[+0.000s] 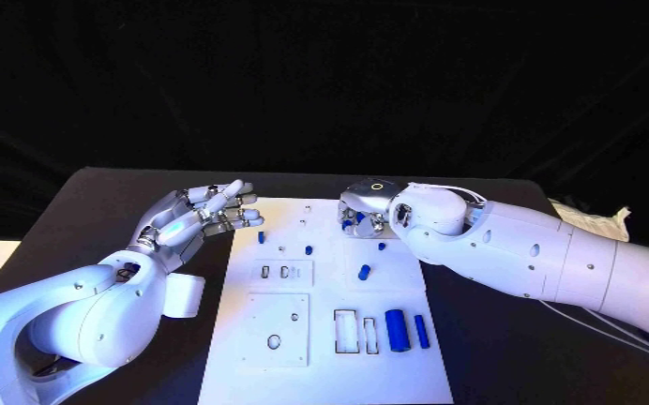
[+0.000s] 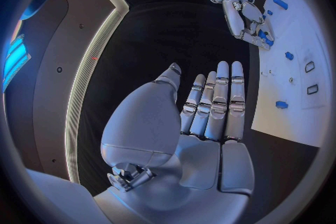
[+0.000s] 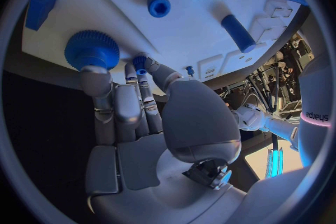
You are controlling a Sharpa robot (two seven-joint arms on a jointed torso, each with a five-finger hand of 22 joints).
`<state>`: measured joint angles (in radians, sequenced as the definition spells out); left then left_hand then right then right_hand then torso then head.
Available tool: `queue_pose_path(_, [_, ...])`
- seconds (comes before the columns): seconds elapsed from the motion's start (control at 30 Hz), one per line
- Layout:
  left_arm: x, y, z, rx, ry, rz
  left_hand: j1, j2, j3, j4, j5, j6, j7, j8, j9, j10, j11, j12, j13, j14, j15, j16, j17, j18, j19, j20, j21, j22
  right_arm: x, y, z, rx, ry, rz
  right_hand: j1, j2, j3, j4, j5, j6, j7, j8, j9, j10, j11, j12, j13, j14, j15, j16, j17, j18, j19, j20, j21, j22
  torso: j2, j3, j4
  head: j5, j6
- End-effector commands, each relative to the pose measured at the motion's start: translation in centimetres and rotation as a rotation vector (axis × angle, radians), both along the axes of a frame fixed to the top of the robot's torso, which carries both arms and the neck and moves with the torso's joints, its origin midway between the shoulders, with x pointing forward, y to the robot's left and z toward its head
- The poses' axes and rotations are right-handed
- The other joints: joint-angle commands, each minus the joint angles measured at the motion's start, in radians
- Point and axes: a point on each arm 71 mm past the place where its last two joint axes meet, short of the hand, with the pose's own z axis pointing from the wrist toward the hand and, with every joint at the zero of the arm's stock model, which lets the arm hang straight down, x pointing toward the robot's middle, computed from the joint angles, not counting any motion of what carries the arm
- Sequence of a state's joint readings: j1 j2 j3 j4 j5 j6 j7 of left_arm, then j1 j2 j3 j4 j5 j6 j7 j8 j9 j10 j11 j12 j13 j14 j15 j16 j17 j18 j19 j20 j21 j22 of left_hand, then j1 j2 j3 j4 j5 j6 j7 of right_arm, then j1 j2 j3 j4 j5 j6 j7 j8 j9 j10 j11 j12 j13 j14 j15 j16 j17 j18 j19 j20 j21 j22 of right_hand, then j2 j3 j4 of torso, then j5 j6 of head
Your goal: Assemble the parts on the task board
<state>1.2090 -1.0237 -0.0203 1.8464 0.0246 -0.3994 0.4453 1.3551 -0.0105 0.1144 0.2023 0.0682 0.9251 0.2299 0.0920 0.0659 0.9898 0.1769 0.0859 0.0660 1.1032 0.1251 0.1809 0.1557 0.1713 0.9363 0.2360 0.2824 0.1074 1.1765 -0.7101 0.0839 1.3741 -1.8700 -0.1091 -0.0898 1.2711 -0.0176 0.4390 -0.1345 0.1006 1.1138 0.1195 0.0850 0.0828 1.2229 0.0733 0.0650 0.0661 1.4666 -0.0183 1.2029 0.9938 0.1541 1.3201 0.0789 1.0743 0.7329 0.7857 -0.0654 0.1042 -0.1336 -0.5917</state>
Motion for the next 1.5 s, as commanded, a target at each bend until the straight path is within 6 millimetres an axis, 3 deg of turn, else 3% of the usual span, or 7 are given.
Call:
queue_pose_path(0.03, [-0.1,-0.2,0.2,-0.01,0.0,-0.022,0.002,0.006,0.001,-0.008,-0.004,0.0,0.005,-0.005,-0.001,0.0,0.005,-0.006,-0.001,0.004,0.002,-0.005,0.002,0.012,0.005,0.0,-0.007,-0.002,-0.2,0.1,-0.2,-0.016,-0.018,0.003,0.027,0.014,0.019,-0.003,-0.009,0.013,-0.002,0.005,0.005,0.031,-0.019,0.005,0.006,0.033,-0.011,0.009,0.007,-0.02,0.012,-0.003,0.022,0.028,0.004,-0.0016,0.0034,-0.002,-0.001])
queue_pose_path(0.23, [-0.1,-0.1,0.1,-0.01,0.002,-0.023,0.005,0.008,0.002,-0.011,-0.004,0.0,0.005,-0.007,-0.001,-0.001,0.005,-0.008,-0.001,0.005,0.003,-0.006,0.004,0.012,0.006,0.0,-0.008,-0.003,-0.3,0.5,1.0,0.048,-0.094,0.016,0.039,0.007,0.043,-0.008,-0.021,0.029,0.0,0.006,0.011,0.053,-0.021,0.003,0.009,0.031,-0.012,0.016,0.011,-0.028,0.025,-0.006,0.065,0.087,0.007,-0.003,0.008,-0.003,0.002])
queue_pose_path(0.67, [-0.2,-0.2,0.2,-0.011,0.003,-0.028,0.01,0.011,0.003,-0.018,-0.004,0.001,0.005,-0.01,-0.001,-0.001,0.005,-0.012,-0.001,0.006,0.003,-0.009,0.006,0.012,0.008,0.0,-0.01,-0.005,-0.2,1.6,2.9,0.158,-0.216,-0.013,0.046,-0.002,0.065,-0.008,-0.018,0.027,0.007,-0.003,0.013,0.05,-0.016,-0.004,0.006,0.03,-0.009,0.027,0.021,-0.031,0.024,-0.005,0.085,0.108,0.013,-0.0074,0.0142,0.001,0.015])
queue_pose_path(1.23, [-0.5,-0.6,0.6,-0.019,-0.001,-0.047,0.012,0.011,0.004,-0.021,-0.004,0.0,0.005,-0.012,-0.001,-0.001,0.005,-0.014,-0.001,0.007,0.003,-0.011,0.008,0.012,0.008,0.0,-0.011,-0.006,1.0,3.8,2.5,0.171,-0.218,-0.014,0.047,-0.01,0.072,-0.008,-0.017,0.025,0.009,-0.007,0.014,0.047,-0.014,-0.004,0.005,0.03,-0.007,0.031,0.024,-0.031,0.022,-0.003,0.091,0.114,0.021,-0.0113,0.027,-0.004,0.015])
queue_pose_path(1.5, [-0.6,-0.7,0.7,-0.02,-0.002,-0.051,0.012,0.011,0.004,-0.022,-0.004,0.0,0.005,-0.012,-0.001,-0.001,0.006,-0.014,-0.001,0.007,0.003,-0.011,0.008,0.012,0.008,0.0,-0.011,-0.006,1.4,4.2,2.2,0.168,-0.213,-0.017,0.047,-0.01,0.073,-0.008,-0.017,0.025,0.009,-0.007,0.014,0.046,-0.014,-0.004,0.005,0.03,-0.007,0.031,0.024,-0.032,0.022,-0.003,0.091,0.115,0.023,-0.0121,0.0278,-0.004,0.015])
